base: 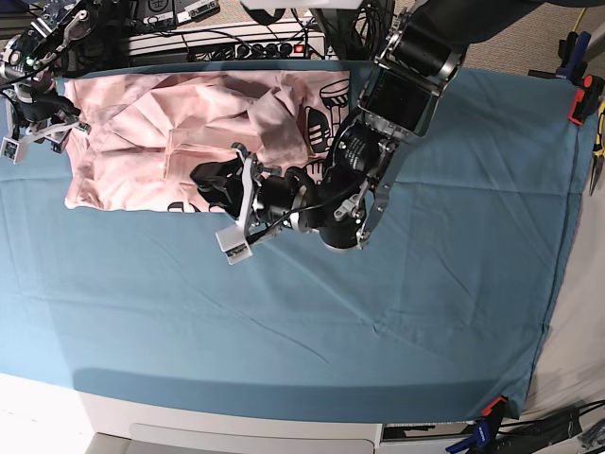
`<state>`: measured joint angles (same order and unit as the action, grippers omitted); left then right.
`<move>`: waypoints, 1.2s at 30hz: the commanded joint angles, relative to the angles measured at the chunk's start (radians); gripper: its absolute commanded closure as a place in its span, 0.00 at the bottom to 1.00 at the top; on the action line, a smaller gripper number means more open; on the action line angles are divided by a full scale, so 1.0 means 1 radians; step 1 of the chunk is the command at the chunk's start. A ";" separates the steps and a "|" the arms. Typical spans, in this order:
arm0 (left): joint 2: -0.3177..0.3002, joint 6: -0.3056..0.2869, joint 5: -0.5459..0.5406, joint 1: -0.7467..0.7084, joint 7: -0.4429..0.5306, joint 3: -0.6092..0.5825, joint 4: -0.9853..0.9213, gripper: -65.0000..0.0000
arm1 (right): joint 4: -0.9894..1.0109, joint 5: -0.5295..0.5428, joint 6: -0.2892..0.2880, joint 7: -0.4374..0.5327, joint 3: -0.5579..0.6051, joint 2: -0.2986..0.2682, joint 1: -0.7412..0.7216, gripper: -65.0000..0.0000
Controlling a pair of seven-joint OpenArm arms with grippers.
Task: Fold the T-shirt properly
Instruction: 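Lower the folded end onto the shirt body with the left gripper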
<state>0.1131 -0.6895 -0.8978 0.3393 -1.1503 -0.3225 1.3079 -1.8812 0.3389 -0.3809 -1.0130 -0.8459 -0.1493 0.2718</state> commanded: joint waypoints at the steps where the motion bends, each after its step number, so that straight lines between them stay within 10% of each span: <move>1: 0.014 -0.009 -0.003 0.030 0.029 0.000 0.014 0.70 | -0.016 0.005 0.003 0.025 -0.004 -0.017 -0.003 0.60; 8: 0.001 0.002 0.282 0.029 0.170 -0.086 0.014 0.47 | -0.016 0.011 0.003 0.026 -0.004 -0.017 -0.003 0.60; 16: 0.024 0.054 0.424 0.030 0.238 -0.226 0.014 0.47 | -0.016 0.031 -0.013 0.022 -0.004 -0.017 -0.003 0.60; 27: 0.044 0.070 0.437 0.104 0.281 -0.224 -0.067 0.47 | -0.016 0.039 -0.016 0.019 -0.004 -0.017 -0.003 0.60; 36: 0.044 0.064 0.192 0.193 0.248 -0.225 -0.239 0.47 | -0.016 0.047 -0.026 0.020 -0.004 -0.017 -0.003 0.60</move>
<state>0.1322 -0.6197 -0.6834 0.5079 -0.9192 -0.5495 1.0557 -1.8809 0.3725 -0.4084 -1.0142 -0.8459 -0.1493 0.2714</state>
